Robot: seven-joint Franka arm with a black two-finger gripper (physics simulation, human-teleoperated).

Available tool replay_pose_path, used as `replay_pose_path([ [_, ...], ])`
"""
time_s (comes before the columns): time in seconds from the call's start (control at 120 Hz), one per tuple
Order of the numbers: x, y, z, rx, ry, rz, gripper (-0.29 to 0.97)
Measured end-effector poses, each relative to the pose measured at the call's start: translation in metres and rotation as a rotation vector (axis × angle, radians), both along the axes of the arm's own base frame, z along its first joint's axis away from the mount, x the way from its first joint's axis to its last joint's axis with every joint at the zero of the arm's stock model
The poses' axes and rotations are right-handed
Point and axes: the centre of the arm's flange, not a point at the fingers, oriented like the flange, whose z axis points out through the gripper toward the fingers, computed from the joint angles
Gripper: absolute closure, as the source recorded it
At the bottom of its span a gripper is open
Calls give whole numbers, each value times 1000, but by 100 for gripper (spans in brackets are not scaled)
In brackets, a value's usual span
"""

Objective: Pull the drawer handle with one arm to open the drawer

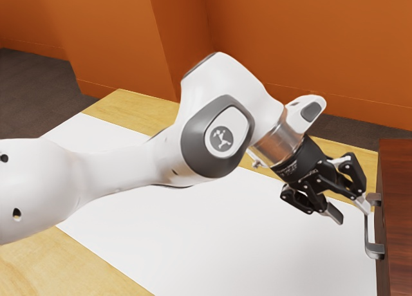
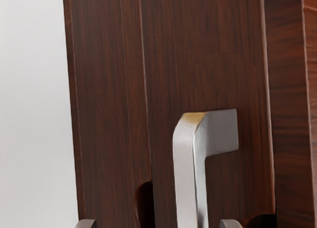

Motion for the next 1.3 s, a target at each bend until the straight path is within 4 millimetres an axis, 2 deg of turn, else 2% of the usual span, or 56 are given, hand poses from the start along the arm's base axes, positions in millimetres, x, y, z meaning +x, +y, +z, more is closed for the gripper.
replay_pose_path([
  [0.367, -2, -4, -9, 7, 13, -5, 49],
  [0.6, -10, -6, -2, 4, 5, -13, 55],
  [0.8, -11, -5, -5, 10, 11, -14, 59],
  [1.3, -25, 10, -6, 24, 20, -4, 63],
])
